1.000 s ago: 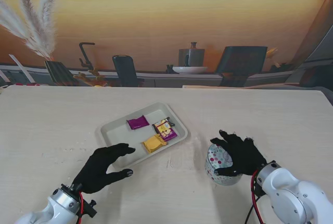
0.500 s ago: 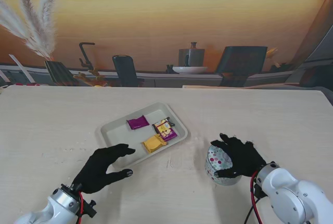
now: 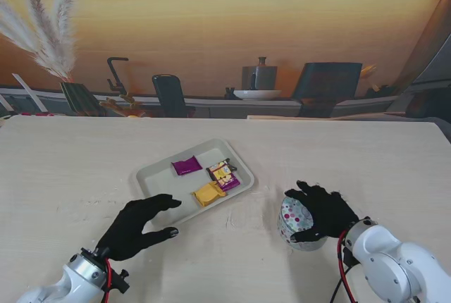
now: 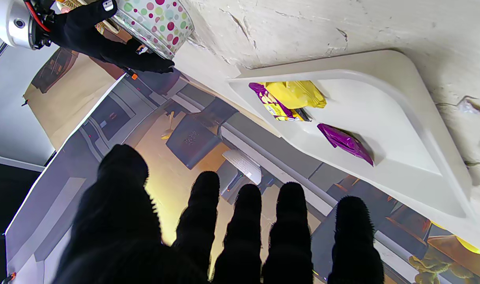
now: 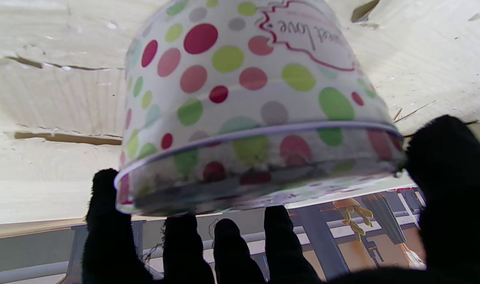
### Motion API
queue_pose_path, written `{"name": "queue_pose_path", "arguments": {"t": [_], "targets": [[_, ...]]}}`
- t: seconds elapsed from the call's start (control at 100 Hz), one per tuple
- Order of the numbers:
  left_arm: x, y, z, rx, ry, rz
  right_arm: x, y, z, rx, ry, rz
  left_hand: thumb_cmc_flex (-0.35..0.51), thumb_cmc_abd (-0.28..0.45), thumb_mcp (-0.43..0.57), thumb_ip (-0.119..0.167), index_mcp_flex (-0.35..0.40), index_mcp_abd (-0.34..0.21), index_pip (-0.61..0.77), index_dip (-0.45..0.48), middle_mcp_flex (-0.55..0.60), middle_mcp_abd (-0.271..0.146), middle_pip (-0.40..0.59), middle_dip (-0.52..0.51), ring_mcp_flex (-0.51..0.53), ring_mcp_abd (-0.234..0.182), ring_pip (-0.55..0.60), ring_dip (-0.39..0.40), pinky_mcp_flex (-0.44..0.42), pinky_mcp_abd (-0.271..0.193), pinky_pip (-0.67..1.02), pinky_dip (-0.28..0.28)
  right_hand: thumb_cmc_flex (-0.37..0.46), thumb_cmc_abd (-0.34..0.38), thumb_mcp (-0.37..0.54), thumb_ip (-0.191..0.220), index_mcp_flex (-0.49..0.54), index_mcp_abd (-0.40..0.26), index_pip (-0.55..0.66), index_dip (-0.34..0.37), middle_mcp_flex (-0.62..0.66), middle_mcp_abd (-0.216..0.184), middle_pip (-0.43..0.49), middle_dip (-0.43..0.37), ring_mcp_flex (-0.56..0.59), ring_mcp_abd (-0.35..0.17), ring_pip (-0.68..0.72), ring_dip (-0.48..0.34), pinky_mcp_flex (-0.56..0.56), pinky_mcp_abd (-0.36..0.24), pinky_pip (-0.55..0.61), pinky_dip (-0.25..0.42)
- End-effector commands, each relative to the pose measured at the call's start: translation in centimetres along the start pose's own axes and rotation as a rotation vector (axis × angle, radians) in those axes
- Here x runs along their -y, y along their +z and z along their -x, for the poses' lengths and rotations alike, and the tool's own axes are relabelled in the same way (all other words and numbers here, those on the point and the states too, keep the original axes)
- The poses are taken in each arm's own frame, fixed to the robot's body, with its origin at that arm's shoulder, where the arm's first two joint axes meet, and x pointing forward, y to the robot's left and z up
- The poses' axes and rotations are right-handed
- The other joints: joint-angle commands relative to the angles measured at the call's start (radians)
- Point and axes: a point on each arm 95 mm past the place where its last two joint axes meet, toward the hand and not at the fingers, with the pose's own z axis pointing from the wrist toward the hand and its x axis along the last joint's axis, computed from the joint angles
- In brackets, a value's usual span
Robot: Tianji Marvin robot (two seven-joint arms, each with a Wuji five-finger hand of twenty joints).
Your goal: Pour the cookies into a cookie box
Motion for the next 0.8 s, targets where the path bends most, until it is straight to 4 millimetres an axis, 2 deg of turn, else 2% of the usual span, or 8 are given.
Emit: {"name": "queue_pose_path", "arguments": {"t": [0.0, 0.04, 0.21, 0.3, 0.39, 0.79], "targets": [[-0.19, -0.08, -0.16, 0.003, -0.007, 0.015, 1.25, -0.12, 0.01, 0.002, 0.005, -0.039, -0.009, 0.018, -0.008, 0.013, 0.015, -0.009, 0.009, 0.008, 0.019, -0.008, 0.009, 0.007, 0.012, -0.001, 0.013, 0.015, -0.001, 0.002, 0.018, 0.015, 0.099, -0.012, 0.006, 0.031, 0.051, 0.063, 0.068, 0.022, -0.004, 0.025, 0.024, 0.014, 0.084, -0.006, 0.118, 0.046, 0.02, 0.021, 0.036, 0.042], [-0.18, -0.09, -0.15, 0.004, -0.007, 0.016, 1.25, -0.1, 0.02, 0.001, 0.005, -0.03, -0.009, 0.019, -0.008, 0.013, 0.019, -0.01, 0.011, 0.008, 0.021, -0.007, 0.009, 0.007, 0.014, 0.0, 0.014, 0.015, -0.001, 0.002, 0.018, 0.015, 0.122, -0.016, 0.0, 0.036, 0.06, 0.067, 0.085, 0.02, -0.002, 0.032, 0.048, 0.025, 0.1, -0.002, 0.135, 0.056, 0.036, 0.018, 0.049, 0.069], [-0.13, -0.11, -0.1, 0.008, -0.008, 0.021, 1.27, -0.06, 0.03, -0.008, 0.012, 0.001, -0.007, 0.024, -0.008, 0.013, 0.03, -0.013, 0.015, 0.01, 0.022, -0.006, 0.008, 0.007, 0.015, 0.002, 0.015, 0.015, 0.0, 0.003, 0.019, 0.014, 0.187, -0.021, 0.026, 0.049, 0.087, 0.085, 0.138, 0.02, 0.006, 0.053, 0.127, 0.062, 0.143, 0.005, 0.168, 0.073, 0.072, 0.013, 0.076, 0.112], [-0.12, -0.1, -0.08, 0.01, -0.009, 0.022, 1.27, -0.09, 0.02, -0.009, 0.016, 0.01, -0.005, 0.025, -0.008, 0.012, 0.032, -0.013, 0.016, 0.011, 0.024, -0.005, 0.008, 0.007, 0.015, 0.002, 0.015, 0.015, 0.0, 0.003, 0.019, 0.013, 0.154, -0.043, 0.156, 0.035, 0.091, 0.093, 0.173, -0.002, 0.005, 0.056, 0.156, 0.071, 0.153, 0.007, 0.173, 0.078, 0.079, 0.014, 0.075, 0.131], [-0.11, -0.1, -0.05, 0.011, -0.01, 0.024, 1.28, -0.1, 0.02, -0.011, 0.022, 0.019, -0.005, 0.027, -0.008, 0.012, 0.035, -0.014, 0.017, 0.012, 0.025, -0.006, 0.008, 0.007, 0.016, 0.004, 0.016, 0.016, 0.0, 0.004, 0.02, 0.013, 0.147, -0.052, 0.216, 0.024, 0.097, 0.102, 0.192, -0.013, 0.008, 0.06, 0.182, 0.082, 0.164, 0.009, 0.178, 0.081, 0.085, 0.014, 0.078, 0.138], [-0.11, -0.1, 0.05, 0.014, -0.012, 0.032, 0.99, -0.45, -0.15, -0.019, 0.041, 0.061, -0.003, 0.031, -0.011, 0.012, 0.038, -0.014, 0.017, 0.013, 0.026, -0.003, 0.007, 0.007, 0.017, 0.004, 0.017, 0.016, 0.0, 0.003, 0.021, 0.011, 0.142, -0.035, 0.232, 0.018, 0.105, 0.102, 0.219, -0.021, 0.012, 0.061, 0.219, 0.098, 0.173, 0.01, 0.183, 0.083, 0.084, 0.014, 0.079, 0.14]]}}
